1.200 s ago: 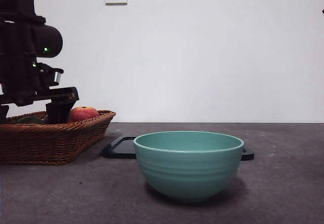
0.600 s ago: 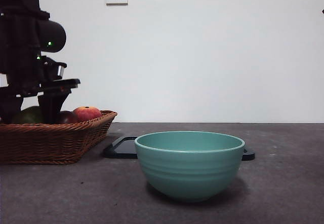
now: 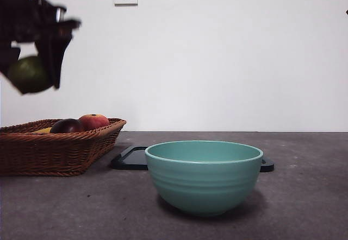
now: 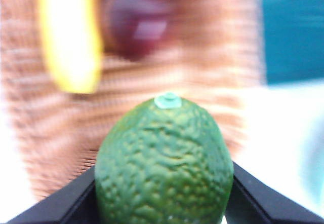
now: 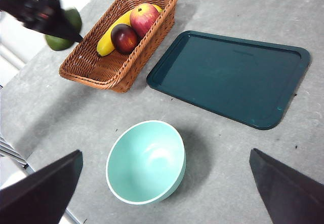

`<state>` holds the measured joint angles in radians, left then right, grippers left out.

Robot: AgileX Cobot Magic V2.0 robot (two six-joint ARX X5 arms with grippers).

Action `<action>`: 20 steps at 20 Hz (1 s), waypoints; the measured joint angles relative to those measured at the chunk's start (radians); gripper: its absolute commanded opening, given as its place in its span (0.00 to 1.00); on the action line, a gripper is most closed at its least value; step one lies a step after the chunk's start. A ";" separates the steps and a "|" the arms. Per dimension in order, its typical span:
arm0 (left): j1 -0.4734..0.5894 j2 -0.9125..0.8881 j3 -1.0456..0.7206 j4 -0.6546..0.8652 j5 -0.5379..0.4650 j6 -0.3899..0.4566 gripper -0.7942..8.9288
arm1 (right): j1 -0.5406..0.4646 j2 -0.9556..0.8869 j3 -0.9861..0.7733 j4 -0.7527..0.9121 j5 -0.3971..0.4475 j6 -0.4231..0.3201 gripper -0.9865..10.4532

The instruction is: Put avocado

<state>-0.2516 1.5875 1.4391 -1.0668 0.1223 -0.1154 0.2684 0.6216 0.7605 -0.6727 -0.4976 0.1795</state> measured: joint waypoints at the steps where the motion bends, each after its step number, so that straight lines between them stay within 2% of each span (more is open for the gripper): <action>1: -0.023 -0.027 0.000 0.001 0.027 -0.002 0.36 | 0.000 0.000 0.000 0.000 0.000 0.000 0.61; 4: -0.121 -0.081 0.001 -0.003 0.087 -0.006 0.36 | 0.000 0.000 0.000 0.000 0.000 0.000 0.61; 8: -0.303 -0.086 0.002 -0.035 0.091 -0.006 0.36 | 0.000 0.000 0.000 0.000 0.000 0.000 0.61; 14: -0.557 -0.083 0.002 0.088 0.091 -0.048 0.36 | 0.000 -0.023 0.000 -0.027 0.000 0.000 0.61; 17: -0.629 -0.042 0.002 0.093 0.075 -0.056 0.36 | 0.000 -0.056 0.000 -0.039 -0.016 0.003 0.61; 20: -0.653 0.039 0.002 0.134 0.045 -0.059 0.35 | 0.000 -0.089 0.000 -0.097 -0.034 0.011 0.61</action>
<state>-0.9043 1.6268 1.4410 -0.9333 0.1669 -0.1741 0.2684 0.5327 0.7605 -0.7692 -0.5312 0.1905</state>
